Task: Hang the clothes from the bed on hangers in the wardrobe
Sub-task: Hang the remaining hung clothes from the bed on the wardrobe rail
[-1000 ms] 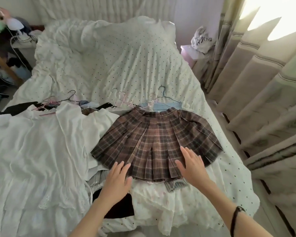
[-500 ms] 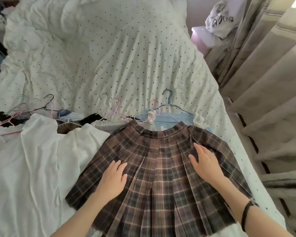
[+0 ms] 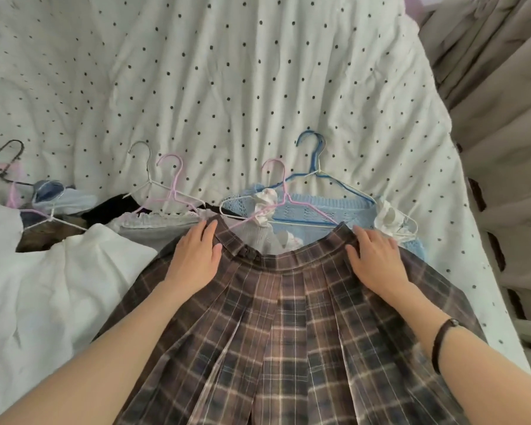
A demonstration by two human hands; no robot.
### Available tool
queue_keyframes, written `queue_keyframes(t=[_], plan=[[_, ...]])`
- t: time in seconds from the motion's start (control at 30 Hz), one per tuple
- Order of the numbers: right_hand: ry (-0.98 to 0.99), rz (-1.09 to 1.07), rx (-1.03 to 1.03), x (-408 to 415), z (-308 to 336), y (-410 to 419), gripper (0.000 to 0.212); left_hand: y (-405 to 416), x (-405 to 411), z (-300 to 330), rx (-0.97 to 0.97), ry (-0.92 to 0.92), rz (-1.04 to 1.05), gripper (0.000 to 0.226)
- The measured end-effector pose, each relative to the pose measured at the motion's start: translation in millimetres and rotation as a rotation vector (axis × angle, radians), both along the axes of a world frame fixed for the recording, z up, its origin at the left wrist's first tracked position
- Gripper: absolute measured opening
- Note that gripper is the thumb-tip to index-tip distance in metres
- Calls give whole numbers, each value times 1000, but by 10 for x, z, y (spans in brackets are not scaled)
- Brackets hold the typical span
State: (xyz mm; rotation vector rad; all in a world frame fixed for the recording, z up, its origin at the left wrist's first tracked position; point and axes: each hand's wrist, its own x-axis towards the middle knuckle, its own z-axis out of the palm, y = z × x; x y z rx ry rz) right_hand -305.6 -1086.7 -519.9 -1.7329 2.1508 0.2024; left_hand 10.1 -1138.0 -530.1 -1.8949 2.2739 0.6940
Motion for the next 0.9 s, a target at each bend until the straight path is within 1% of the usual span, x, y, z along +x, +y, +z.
queue_keyframes(t=[0.13, 0.23, 0.33, 0.47, 0.57, 0.67, 0.8, 0.9], plan=[[-14, -84, -13, 1, -83, -140, 37, -151, -2, -115, -36, -60, 19, 55], [-57, -123, -9, -6, -84, -215, 37, -264, -28, -90, 1, -88, 41, 58], [-80, -122, -4, -2, -42, -232, 38, -350, -50, -21, 9, -100, 26, 55], [-103, -134, -27, 14, 74, -216, 37, -329, -20, 97, -18, -46, -12, 46], [-156, -148, -12, 28, 209, -163, 38, -215, 27, 232, 9, 17, 19, 46], [-176, -148, -65, 62, 376, 1, 36, -21, 69, 421, 29, 45, 76, 44], [-197, -219, -96, 183, 708, 419, 31, 352, 188, 672, 18, 95, 42, 41], [-208, -237, -180, 268, 982, 872, 27, 637, 294, 884, -11, 146, 32, 43]])
